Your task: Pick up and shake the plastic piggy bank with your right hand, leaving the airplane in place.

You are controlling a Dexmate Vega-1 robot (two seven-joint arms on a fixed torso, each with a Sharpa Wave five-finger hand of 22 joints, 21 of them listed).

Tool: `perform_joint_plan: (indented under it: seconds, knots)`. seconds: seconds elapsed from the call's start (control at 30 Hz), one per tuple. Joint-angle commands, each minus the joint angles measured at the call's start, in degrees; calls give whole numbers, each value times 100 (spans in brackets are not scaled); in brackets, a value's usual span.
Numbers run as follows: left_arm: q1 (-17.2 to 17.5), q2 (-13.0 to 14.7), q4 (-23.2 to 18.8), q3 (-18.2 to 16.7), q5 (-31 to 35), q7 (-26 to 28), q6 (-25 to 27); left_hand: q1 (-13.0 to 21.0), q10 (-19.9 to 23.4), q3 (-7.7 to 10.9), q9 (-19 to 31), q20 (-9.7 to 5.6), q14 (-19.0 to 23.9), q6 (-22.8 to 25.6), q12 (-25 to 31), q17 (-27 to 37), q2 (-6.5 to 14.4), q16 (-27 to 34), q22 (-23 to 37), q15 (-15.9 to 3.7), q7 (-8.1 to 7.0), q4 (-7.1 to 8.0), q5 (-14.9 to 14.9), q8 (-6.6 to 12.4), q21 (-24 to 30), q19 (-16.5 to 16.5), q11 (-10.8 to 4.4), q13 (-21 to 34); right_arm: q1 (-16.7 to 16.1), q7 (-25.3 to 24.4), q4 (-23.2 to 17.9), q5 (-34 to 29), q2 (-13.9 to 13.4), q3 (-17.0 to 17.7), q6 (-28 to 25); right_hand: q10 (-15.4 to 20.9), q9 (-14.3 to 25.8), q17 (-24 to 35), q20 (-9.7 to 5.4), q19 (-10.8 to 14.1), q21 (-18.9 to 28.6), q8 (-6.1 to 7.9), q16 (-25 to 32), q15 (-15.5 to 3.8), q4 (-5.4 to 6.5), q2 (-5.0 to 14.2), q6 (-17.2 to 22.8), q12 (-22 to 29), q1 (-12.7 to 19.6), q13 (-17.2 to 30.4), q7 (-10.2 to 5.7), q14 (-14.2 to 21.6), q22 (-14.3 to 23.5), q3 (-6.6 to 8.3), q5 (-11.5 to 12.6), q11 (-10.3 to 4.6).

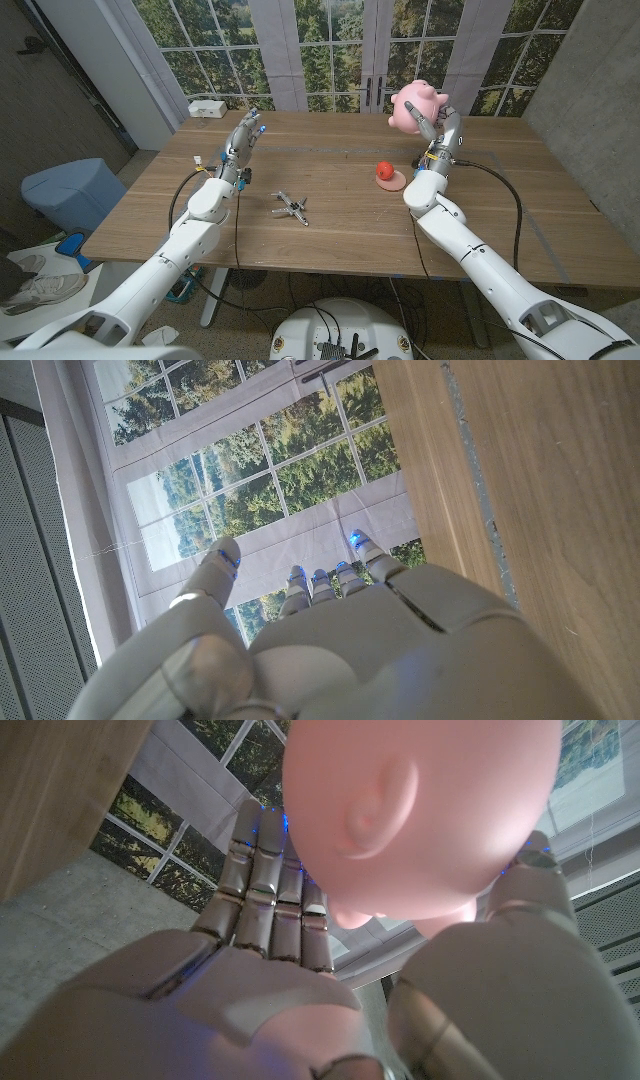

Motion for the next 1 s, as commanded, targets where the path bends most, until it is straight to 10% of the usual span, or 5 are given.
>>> perform_joint_plan:
  seconds: [0.03,0.6,1.0]
  knots:
    - [41,24,-91,-3,31,55,49,66,-39,-10,30,-37,0,-14,40,2,50,-24,25,-75,-3,13,-7,23,-22,57,0,28,-58,903,-325,62,-554,-63,-145,1651,826,24,-305,-259,33,23,34,-1757,-17,1887,1420,15,1872,1058,-1236,973,-6,1635,24,-1673]
    - [30,16,-133,25,57,77,99,68,-37,-15,30,-37,1,-12,42,2,49,-23,26,-76,-4,15,-7,24,-54,69,-4,28,195,3494,-1432,672,-1751,-233,-1569,1659,808,20,-342,-294,67,-14,30,-1750,-4,1885,1427,-28,1845,1030,-1272,971,-9,1637,9,-1644]
    - [64,23,-171,17,65,97,89,70,-37,-17,30,-35,-2,-16,43,2,50,-24,27,-72,-4,16,-7,23,-78,77,-3,27,329,3782,-1644,808,-1931,-349,-2072,1650,814,23,-338,-323,86,-28,32,-1749,-11,1884,1427,-33,1851,1061,-1256,959,-12,1643,-2,-1615]
